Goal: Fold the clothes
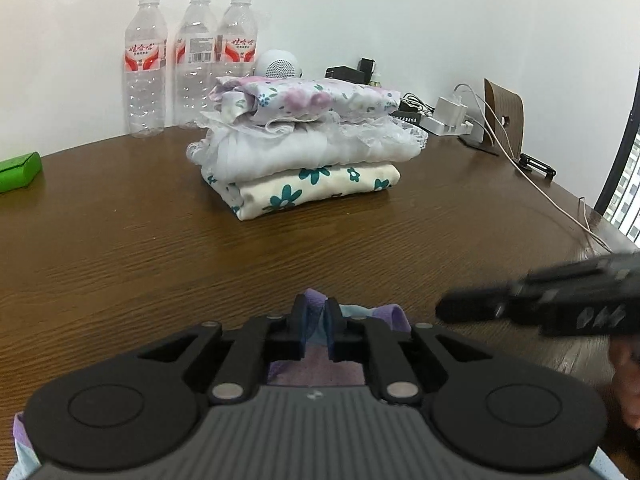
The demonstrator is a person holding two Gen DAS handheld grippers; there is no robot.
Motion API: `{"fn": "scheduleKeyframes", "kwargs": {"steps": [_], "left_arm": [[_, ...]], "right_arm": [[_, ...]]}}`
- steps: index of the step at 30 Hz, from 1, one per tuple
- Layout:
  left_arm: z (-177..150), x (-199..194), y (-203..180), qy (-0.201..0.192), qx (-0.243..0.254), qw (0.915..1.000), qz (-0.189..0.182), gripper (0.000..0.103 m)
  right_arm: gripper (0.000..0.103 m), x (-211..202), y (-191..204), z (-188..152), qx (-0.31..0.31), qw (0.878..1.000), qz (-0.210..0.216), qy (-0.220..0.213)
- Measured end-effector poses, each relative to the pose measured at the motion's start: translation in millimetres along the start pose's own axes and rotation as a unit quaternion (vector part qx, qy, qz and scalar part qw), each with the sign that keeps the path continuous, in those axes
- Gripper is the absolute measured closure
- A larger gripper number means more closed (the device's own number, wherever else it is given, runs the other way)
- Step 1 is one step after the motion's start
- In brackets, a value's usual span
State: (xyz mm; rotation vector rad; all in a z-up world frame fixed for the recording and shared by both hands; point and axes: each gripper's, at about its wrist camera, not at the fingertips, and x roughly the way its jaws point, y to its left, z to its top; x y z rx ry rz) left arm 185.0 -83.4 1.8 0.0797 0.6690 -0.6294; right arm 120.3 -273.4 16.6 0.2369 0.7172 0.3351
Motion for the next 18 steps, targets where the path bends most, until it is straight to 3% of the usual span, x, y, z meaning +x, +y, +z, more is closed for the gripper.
{"fn": "scheduleKeyframes", "kwargs": {"steps": [3, 5, 6, 12, 15, 16, 18], "left_arm": [[1, -1, 1, -0.001, -0.004, 1.0000, 0.001, 0.089], [1, -1, 4, -0.002, -0.015, 0.9999, 0.003, 0.086], [1, -1, 6, -0.002, -0.021, 0.9998, 0.004, 0.085], [0, -1, 1, 0.000, -0.008, 0.9997, 0.023, 0.082], [0, -2, -6, -0.001, 0.018, 0.9992, 0.034, 0.074], [2, -10, -7, -0.008, 0.035, 0.9985, 0.043, 0.068], [6, -27, -9, -0.023, 0.067, 0.9957, 0.060, 0.066]], "right_arm": [[0.079, 8, 9, 6, -0.020, 1.000, 0.009, 0.003], [0.089, 14, 13, 8, -0.029, 0.999, 0.014, 0.006], [0.101, 17, 11, 5, -0.023, 1.000, 0.012, 0.010], [0.102, 4, -8, -5, 0.026, 1.000, 0.000, 0.002], [0.101, 1, -3, -8, 0.002, 1.000, -0.027, -0.004], [0.096, -1, 0, -7, -0.008, 0.999, -0.034, -0.009], [0.091, -9, 10, -1, -0.034, 0.998, -0.038, -0.021]]}}
